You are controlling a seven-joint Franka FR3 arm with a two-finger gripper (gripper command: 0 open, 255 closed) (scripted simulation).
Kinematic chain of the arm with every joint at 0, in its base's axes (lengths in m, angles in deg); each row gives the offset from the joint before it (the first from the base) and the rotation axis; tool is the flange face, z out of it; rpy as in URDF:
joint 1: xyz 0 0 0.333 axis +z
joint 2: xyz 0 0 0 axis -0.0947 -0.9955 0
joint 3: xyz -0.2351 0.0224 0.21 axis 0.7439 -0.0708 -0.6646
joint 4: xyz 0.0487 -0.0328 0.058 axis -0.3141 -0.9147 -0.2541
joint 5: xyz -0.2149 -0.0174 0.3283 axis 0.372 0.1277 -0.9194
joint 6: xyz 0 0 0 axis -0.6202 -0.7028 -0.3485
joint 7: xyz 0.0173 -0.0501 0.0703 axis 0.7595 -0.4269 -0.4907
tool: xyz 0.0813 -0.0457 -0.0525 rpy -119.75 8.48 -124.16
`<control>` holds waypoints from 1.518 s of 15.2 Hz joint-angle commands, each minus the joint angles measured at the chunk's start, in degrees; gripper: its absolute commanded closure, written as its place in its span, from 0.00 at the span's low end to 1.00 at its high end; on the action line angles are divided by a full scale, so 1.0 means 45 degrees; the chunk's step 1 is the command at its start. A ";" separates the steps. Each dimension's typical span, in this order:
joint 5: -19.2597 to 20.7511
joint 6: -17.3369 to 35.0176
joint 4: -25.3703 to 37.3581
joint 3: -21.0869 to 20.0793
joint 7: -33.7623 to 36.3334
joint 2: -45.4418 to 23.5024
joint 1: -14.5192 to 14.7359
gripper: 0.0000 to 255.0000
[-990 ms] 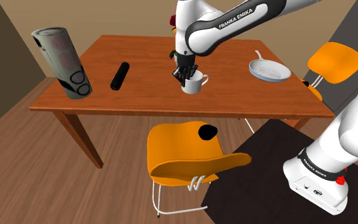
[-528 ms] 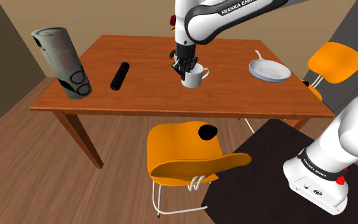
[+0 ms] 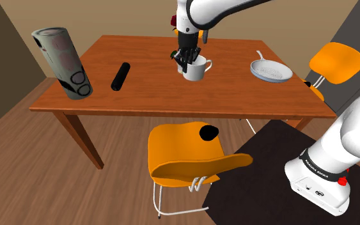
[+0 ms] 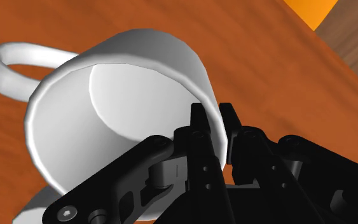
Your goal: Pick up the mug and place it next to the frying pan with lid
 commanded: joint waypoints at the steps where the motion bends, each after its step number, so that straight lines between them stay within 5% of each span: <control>1: -0.0031 -0.0345 0.0313 0.0006 -0.0072 0.0035 -0.0014 1.00; 6: -0.0101 -0.1087 0.0926 -0.0007 -0.0161 0.0173 -0.0013 1.00; 23: -0.0845 0.0003 -0.2950 0.2527 -0.5357 0.3383 -0.2506 1.00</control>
